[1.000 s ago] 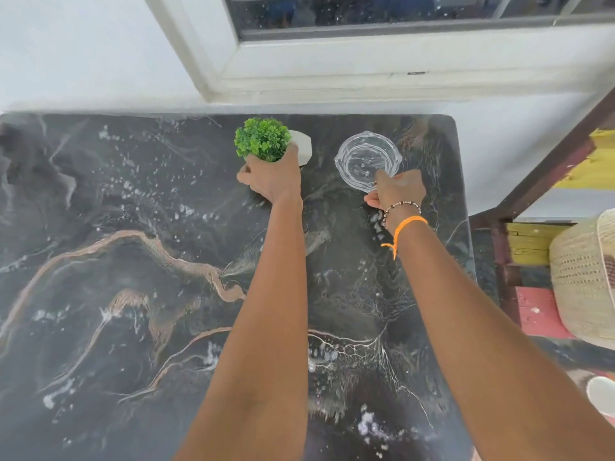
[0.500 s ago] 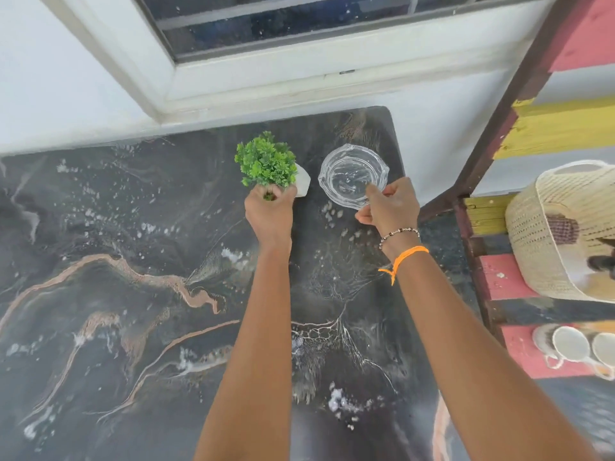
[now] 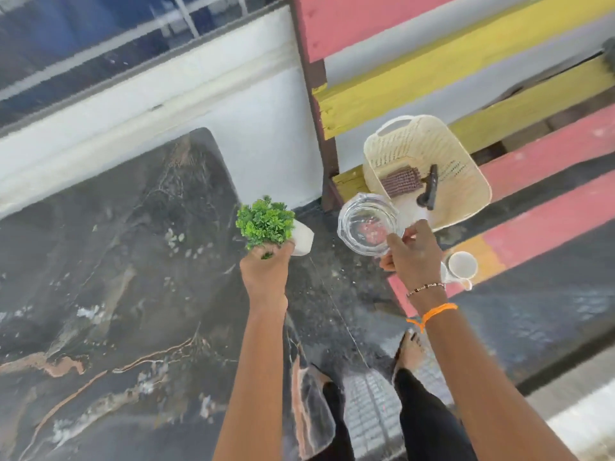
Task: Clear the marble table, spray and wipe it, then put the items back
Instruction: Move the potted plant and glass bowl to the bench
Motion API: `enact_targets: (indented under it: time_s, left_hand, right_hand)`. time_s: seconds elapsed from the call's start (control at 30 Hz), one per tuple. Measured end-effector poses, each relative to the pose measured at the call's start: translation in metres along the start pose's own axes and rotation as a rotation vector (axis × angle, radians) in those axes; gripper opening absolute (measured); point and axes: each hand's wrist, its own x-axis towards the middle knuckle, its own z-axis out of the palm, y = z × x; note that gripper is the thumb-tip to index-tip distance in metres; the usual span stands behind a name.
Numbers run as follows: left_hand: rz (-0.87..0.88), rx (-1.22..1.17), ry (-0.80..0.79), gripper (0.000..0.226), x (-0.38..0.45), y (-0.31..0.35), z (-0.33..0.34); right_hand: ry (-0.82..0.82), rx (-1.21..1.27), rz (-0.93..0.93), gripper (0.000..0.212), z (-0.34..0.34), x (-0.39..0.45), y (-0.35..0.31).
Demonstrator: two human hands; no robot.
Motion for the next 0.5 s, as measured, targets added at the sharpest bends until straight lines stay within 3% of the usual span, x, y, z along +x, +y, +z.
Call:
enact_targets:
  time_s: [0.17, 0.3, 0.5]
  left_hand:
    - [-0.046, 0.086, -0.114, 0.036, -0.047, -0.018, 0.089]
    - [-0.039, 0.196, -0.297, 0.041, -0.086, -0.042, 0.165]
    - [0.068, 0.396, -0.58, 0.036, -0.128, -0.077, 0.26]
  right_hand:
    - [0.121, -0.077, 0.1, 0.029, -0.098, 0.038, 0.044]
    - [0.181, -0.147, 0.223, 0.019, -0.168, 0.071, 0.088]
    - [0.245, -0.225, 0.319, 0.024, -0.229, 0.116, 0.151]
